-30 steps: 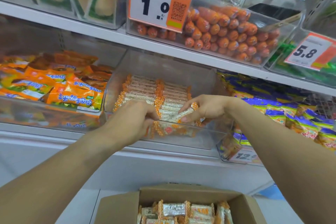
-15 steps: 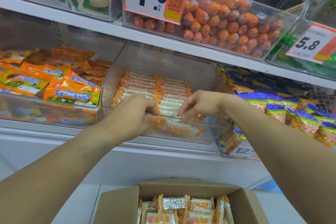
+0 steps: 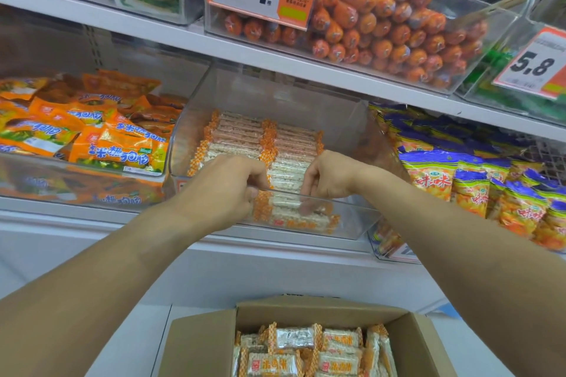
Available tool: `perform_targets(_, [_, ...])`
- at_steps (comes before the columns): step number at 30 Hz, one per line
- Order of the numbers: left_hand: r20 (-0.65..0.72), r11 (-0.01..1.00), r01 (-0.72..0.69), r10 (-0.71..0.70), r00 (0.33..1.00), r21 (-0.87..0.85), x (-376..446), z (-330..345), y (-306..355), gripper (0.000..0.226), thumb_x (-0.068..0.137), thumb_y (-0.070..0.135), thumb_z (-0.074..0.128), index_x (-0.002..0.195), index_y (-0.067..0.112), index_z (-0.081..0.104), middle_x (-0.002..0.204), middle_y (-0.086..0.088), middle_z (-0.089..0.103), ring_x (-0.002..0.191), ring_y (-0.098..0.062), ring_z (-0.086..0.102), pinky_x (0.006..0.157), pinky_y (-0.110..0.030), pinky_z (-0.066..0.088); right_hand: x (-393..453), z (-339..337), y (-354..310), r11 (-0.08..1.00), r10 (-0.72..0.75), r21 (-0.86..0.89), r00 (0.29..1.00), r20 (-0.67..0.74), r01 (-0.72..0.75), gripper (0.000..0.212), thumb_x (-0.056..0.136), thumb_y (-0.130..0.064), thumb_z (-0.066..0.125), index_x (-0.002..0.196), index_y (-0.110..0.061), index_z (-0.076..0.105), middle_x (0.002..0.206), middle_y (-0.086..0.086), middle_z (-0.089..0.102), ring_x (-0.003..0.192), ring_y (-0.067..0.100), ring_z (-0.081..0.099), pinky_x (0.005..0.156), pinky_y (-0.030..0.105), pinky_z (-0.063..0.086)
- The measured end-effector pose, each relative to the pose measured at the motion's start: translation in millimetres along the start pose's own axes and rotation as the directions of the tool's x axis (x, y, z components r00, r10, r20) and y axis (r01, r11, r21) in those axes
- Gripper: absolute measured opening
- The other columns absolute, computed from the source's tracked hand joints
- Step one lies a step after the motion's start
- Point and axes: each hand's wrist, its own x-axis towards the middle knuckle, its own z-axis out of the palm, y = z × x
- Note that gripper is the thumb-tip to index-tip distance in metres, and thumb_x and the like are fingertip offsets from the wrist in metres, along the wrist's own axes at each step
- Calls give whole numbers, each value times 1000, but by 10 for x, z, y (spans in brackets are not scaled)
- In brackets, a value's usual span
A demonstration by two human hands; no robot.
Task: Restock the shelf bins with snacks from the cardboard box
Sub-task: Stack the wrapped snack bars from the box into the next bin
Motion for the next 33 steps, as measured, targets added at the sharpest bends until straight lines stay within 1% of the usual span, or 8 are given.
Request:
perform_targets(4, [5,1000,24,-24,1000,7,13,-17,24,22,89,7,68,84,29,71,81,13,62,78,-9,54,65,-23,37,-53,-127,101,999,30,23,999,-43,-29,28,64,-43,93,75,-23,76,64,-17,69,60,0,59,63,23,48])
perform_targets(8, [20,1000,25,-25,999,3,16,-44,23,22,89,6,68,84,26,72,76,18,59,71,7,50,57,-6,33,28,-136,202,981,192,26,974,-118,-190,77,68,-60,84,120,-11,56,114,-1,61,81,16,67,71,31,55])
perform_targets(12, [25,1000,26,-26,999,7,36,-30,40,23,87,4,68,83,26,72,72,19,57,69,4,50,56,-12,34,105,-35,171,968,250,-34,968,13,-250,99,74,-61,79,147,-6,40,141,7,56,111,26,67,94,35,56])
perform_targets(16, [25,1000,15,-15,1000,3,51,-23,42,23,84,2,68,82,24,73,72,19,59,69,7,50,58,-12,35,122,39,29,974,226,6,972,-65,-226,100,77,-57,79,149,-1,38,140,11,57,122,30,58,105,39,48])
perform_targets(21, [13,999,30,-31,999,18,30,-16,56,24,85,1,67,84,24,72,70,21,55,69,2,49,57,-16,34,56,-42,-17,933,287,210,956,62,-293,91,78,-43,84,149,-9,38,128,8,58,96,26,70,84,38,61])
perform_targets(27, [15,999,12,-12,1000,40,22,-38,50,21,86,2,67,87,22,74,74,19,58,74,-7,51,57,-14,35,202,-7,37,842,383,444,920,-88,-308,30,96,-31,68,101,-2,63,95,6,63,79,20,65,85,44,61])
perform_targets(30, [5,999,7,-7,1000,36,4,-17,44,20,85,2,68,86,21,74,73,19,58,71,0,51,57,-12,34,388,88,52,847,392,458,899,-194,-270,30,100,-27,59,114,0,62,85,7,61,79,23,61,81,35,56])
perform_targets(33, [2,1000,18,-18,1000,20,19,7,50,23,85,3,68,81,26,71,72,20,58,72,1,51,61,-23,38,515,125,89,873,368,428,890,-269,-232,43,100,-34,59,131,-5,55,91,6,62,93,23,62,77,31,49])
